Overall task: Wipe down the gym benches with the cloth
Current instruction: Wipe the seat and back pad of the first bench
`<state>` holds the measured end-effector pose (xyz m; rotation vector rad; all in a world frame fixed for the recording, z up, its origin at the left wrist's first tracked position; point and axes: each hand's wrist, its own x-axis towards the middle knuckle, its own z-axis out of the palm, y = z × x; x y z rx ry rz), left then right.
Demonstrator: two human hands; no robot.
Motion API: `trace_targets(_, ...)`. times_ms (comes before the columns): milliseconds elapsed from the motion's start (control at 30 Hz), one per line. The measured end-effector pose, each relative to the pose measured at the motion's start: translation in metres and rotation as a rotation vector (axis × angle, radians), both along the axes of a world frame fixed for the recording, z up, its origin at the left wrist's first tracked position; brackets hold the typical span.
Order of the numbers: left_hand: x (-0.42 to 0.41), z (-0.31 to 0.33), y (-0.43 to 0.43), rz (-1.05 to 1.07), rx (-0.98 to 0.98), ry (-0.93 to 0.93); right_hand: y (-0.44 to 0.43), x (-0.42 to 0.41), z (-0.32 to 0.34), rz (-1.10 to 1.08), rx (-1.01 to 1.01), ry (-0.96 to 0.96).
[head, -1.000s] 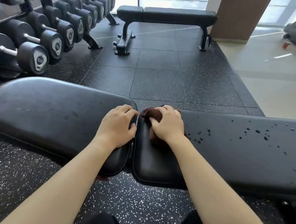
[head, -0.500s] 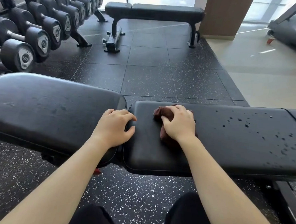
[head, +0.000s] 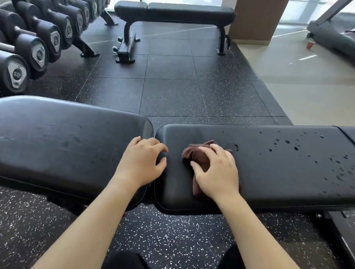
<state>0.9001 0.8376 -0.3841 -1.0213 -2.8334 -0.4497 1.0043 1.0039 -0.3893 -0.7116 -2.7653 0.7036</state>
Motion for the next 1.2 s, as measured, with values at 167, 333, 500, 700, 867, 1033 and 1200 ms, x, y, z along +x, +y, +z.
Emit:
trace_targets(167,-0.002,0.001,0.001,-0.011,0.034,-0.025,-0.003,0.03,-0.008,0.037,-0.01,0.127)
trace_targets(333,-0.001,0.003,-0.001,-0.011,0.025,-0.012,0.019,-0.03,0.007,-0.072,-0.026,0.011)
trace_targets(500,-0.003,0.006,0.004,0.009,0.103,0.047,0.016,-0.009,-0.004,0.037,-0.029,0.061)
trace_targets(700,0.024,0.009,-0.005,0.024,0.175,0.03,0.009,0.055,-0.019,0.231,0.066,0.24)
trace_targets(867,0.063,-0.002,-0.021,0.131,0.245,0.11,-0.006,0.066,-0.031,0.261,0.151,0.359)
trace_targets(1033,0.075,-0.005,0.013,0.136,0.307,0.088,0.02,0.087,-0.038,0.324,0.14,0.445)
trace_targets(1200,0.092,-0.011,0.076,-0.025,0.343,0.022,0.098,0.131,-0.055,0.119,0.266,0.577)
